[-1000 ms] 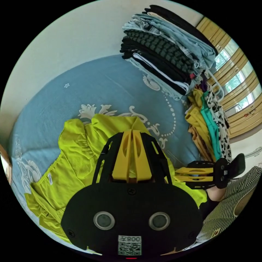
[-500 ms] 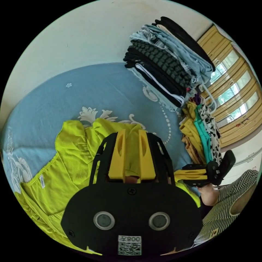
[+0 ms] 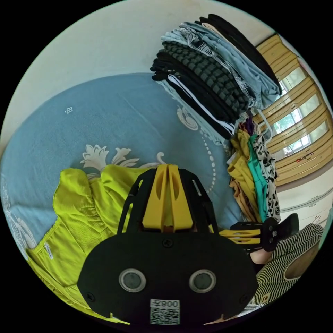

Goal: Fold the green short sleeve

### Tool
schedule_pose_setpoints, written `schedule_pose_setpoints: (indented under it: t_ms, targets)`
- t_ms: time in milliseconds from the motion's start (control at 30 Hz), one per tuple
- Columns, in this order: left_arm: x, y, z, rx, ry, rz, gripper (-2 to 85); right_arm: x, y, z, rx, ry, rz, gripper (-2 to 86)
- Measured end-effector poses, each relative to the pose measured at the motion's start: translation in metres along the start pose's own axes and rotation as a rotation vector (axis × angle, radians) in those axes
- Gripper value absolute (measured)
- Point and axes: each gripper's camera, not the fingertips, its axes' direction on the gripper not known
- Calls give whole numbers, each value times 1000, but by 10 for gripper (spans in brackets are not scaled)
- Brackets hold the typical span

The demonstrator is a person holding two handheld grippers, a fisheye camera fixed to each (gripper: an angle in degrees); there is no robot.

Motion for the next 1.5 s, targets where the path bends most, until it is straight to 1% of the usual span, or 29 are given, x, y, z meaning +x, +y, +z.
schedule_pose_setpoints:
  t_ms: [133,300,433,500,567,600,633,667,700,767,867,900,1000,1100,1167,1233,1300,1433,1500]
  targets:
    - [0,8,-2,18,-12,-22,16,1,1,-2,-9,3,-18,5]
    - [15,39,-43,134,-2,-5,20,6,4,-10,1,46,-20,3]
    - [44,82,-58,105,34,54,13,12,5,-22,42,59,5,2]
    - [62,111,-56,74,46,72,7,12,6,-32,102,-15,-21,2]
    - [72,129,-46,42,49,77,5,9,6,-29,115,-80,-51,2]
    - [78,136,-33,-22,27,85,4,8,4,-20,63,-102,-61,2]
    - [80,139,-28,-49,5,78,3,8,3,-14,23,-106,-64,2]
    - [84,146,-25,-41,-10,66,3,7,2,-1,-55,-96,-71,2]
    - [86,150,-32,-4,10,47,2,7,2,4,-69,-82,-69,1]
    - [93,153,-42,42,37,49,2,11,2,1,-61,-99,-52,1]
    - [101,152,-43,4,-24,60,2,16,2,1,-66,-118,-44,1]
    - [102,150,-45,16,-31,50,2,16,1,0,-66,-115,-46,1]
    - [102,145,-51,61,25,31,2,17,1,-7,-35,-104,-40,1]
    - [104,143,-34,-21,6,-2,3,19,1,-18,15,-99,-35,1]
    - [111,147,-46,48,29,-9,4,20,1,-24,40,-77,-38,1]
    - [122,150,-57,80,3,3,6,22,0,-27,47,-72,-35,1]
    - [130,150,-62,76,-75,6,12,26,-1,-22,22,-82,-25,1]
    - [130,132,-83,148,-119,-2,36,27,-4,-18,7,-90,-24,1]
    - [123,117,-89,139,-211,-23,47,25,-7,-12,-14,-90,-31,1]
